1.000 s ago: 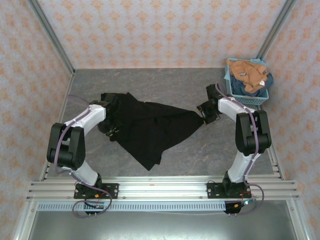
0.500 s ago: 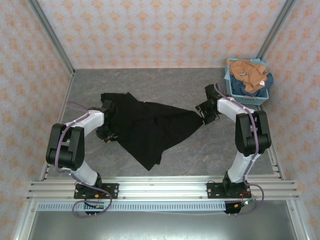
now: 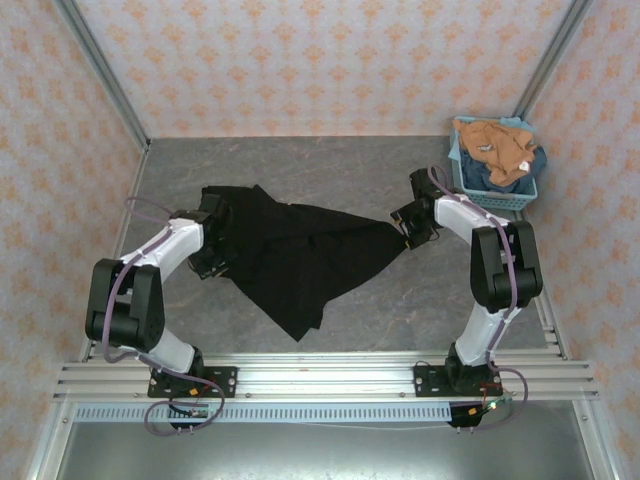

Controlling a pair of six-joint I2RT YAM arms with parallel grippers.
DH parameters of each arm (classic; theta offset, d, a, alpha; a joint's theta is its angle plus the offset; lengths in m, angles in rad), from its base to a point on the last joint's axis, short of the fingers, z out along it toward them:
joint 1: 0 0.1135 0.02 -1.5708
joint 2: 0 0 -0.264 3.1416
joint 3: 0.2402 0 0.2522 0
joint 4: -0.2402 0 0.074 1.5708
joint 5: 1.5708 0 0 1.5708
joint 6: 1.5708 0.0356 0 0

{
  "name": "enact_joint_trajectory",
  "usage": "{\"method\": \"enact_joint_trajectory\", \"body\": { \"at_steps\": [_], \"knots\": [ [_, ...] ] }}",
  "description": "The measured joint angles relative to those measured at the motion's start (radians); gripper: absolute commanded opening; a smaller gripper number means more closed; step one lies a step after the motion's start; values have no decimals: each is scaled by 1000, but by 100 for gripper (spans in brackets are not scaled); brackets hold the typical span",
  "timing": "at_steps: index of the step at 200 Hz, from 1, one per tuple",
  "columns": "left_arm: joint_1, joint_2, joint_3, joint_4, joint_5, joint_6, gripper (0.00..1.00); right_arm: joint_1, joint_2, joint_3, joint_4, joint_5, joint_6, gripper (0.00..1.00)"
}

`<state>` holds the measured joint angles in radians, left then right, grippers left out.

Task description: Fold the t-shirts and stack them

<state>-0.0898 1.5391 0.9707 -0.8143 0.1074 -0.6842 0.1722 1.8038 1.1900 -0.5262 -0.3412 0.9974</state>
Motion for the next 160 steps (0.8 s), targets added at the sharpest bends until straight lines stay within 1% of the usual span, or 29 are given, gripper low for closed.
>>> {"method": "enact_joint_trajectory", "body": {
  "at_steps": [32, 64, 113, 160],
  "knots": [
    [0, -28, 40, -37, -13, -7, 0, 0, 0, 0, 0, 0, 4, 62],
    [0, -89, 103, -64, -24, -31, 0, 0, 0, -3, 5, 0, 34, 63],
    [0, -208, 247, -63, -92, -68, 0, 11, 7, 21, 18, 0, 122, 63],
    [0, -219, 297, -56, -101, -82, 0, 51, 71, 88, 50, -5, 219, 62]
  ]
}}
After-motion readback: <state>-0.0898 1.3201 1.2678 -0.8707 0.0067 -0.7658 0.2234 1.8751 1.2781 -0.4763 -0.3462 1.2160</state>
